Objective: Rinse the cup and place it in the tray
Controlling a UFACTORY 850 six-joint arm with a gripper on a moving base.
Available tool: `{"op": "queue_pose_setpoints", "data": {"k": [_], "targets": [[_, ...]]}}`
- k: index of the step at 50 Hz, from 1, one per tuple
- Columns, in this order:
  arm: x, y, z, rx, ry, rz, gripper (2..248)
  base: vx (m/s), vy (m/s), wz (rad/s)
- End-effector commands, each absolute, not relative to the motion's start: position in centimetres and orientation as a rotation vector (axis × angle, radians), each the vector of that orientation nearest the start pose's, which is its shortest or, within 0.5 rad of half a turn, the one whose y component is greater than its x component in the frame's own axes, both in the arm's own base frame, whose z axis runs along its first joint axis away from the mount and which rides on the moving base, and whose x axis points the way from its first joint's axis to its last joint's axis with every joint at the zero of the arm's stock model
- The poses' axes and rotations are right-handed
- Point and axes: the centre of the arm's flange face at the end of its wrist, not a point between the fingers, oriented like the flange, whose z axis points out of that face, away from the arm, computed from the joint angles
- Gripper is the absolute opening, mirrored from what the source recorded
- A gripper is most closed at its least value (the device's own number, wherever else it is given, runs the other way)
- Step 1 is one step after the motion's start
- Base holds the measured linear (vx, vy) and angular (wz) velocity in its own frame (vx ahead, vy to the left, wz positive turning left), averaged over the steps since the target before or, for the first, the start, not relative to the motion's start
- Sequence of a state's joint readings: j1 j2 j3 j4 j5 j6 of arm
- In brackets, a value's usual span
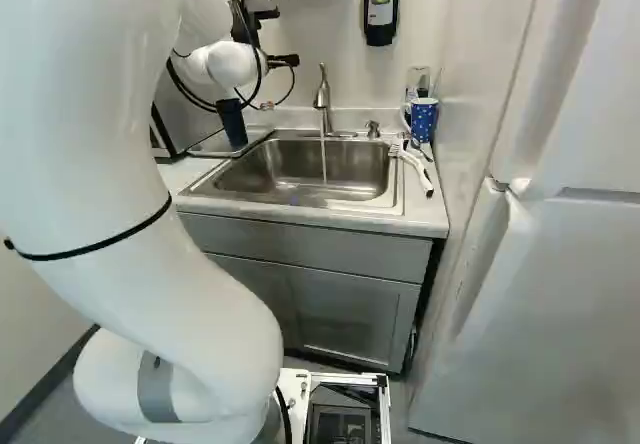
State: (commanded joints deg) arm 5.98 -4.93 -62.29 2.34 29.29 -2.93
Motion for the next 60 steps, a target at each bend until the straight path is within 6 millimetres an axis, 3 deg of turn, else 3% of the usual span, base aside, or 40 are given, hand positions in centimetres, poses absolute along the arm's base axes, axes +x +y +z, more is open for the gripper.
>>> {"op": "queue_pose_setpoints", "data": {"k": [40, 60], "targets": [[60.9, 0.1, 67.8, -2.3, -0.003, -2.167, 247, 0.0, 0.0, 0.0], [62.6, -0.4, 69.1, -2.353, 0.005, -2.114, 247, 0.0, 0.0, 0.0]]}}
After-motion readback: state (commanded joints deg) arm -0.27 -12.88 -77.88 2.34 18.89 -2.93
